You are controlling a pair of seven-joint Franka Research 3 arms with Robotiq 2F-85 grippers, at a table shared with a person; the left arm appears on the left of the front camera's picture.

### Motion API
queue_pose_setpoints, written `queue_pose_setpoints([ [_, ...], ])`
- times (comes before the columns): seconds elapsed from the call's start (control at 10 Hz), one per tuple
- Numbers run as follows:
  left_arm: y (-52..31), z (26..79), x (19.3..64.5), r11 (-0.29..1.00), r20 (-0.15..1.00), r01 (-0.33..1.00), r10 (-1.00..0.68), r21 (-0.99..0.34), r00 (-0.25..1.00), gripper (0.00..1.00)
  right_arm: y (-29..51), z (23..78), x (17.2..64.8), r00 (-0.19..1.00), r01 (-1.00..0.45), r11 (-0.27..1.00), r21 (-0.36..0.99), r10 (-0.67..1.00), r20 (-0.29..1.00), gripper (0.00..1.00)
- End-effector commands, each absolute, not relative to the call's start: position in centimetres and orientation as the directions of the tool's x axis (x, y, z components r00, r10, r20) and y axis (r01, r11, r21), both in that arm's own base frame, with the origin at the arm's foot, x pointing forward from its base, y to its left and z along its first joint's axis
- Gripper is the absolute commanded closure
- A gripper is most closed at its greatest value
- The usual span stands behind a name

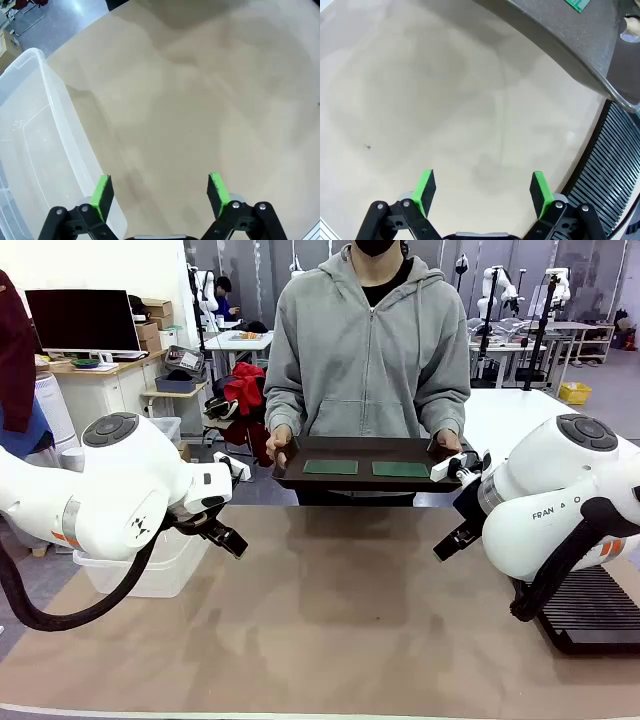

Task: Sort PCBs into racks and boxes based on the side picked up.
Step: Pick up the Blank PCB handed by the Human.

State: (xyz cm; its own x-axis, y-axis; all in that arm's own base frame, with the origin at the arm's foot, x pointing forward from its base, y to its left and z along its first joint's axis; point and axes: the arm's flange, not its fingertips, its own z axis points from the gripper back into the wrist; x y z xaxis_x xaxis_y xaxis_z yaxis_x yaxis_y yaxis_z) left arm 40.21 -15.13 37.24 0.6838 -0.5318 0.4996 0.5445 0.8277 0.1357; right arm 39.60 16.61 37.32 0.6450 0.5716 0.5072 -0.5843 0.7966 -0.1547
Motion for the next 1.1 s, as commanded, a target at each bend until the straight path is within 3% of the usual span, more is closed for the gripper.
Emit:
queue_pose_setpoints([
  [0.0, -15.14, 37.23, 40.21, 0.828, 0.5, 0.545, -0.532, 0.136, 0.684, 0.0, 16.61, 37.32, 39.6, 0.645, -0.584, 0.797, -0.155, 0.572, 0.507, 0.0],
  [1.0, -15.14, 37.23, 40.21, 0.828, 0.5, 0.545, -0.532, 0.136, 0.684, 0.0, 16.61, 37.32, 39.6, 0.645, -0.584, 0.797, -0.155, 0.572, 0.507, 0.0],
])
